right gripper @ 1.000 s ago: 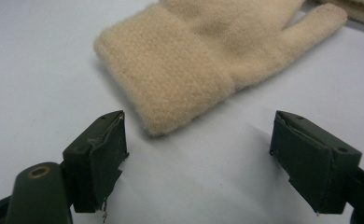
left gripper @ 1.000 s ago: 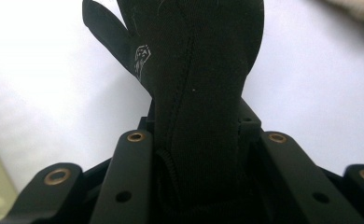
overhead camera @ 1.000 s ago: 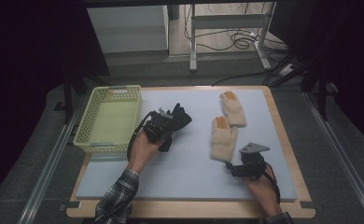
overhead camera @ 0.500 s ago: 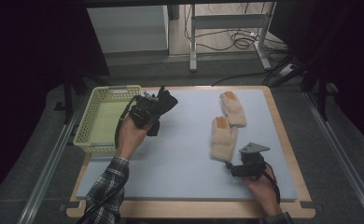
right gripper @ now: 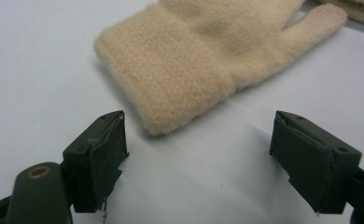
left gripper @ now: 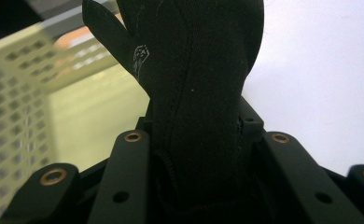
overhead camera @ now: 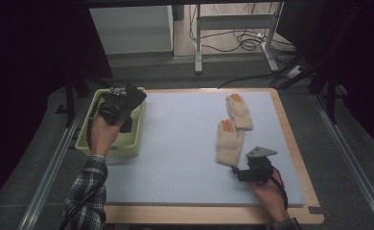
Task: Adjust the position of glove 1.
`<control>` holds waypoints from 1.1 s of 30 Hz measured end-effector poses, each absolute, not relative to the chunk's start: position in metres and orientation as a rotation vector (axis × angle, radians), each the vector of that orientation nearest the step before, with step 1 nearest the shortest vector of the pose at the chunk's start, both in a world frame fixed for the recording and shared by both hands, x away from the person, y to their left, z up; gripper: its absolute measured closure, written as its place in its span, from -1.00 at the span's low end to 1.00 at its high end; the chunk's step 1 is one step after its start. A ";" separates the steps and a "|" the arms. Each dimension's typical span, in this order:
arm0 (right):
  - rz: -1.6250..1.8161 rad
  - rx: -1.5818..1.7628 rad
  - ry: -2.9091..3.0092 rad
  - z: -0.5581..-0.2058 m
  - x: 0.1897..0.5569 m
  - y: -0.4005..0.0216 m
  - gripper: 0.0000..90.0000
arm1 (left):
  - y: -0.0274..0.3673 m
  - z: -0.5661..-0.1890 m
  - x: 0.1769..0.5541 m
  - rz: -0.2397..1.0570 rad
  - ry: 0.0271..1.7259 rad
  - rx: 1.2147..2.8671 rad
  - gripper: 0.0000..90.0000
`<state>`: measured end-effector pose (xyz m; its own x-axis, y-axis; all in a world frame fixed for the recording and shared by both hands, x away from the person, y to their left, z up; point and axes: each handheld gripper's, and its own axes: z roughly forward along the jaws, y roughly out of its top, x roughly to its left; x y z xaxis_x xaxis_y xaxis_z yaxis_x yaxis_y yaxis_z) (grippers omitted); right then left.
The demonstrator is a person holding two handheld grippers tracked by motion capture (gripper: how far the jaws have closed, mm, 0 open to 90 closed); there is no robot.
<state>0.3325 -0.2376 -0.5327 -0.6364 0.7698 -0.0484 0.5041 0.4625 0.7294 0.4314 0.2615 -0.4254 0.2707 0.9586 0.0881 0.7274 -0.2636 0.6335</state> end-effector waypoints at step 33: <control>0.986 1.073 2.344 -0.533 0.332 -0.238 -0.59 | 0.337 -0.504 0.473 0.504 1.780 2.149 0.19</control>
<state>0.3325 -0.2376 -0.5328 -0.6364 0.7698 -0.0483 0.5036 0.4622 0.7299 0.4733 0.3367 -0.5042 0.1686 0.9829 0.0735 0.8757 -0.1836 0.4465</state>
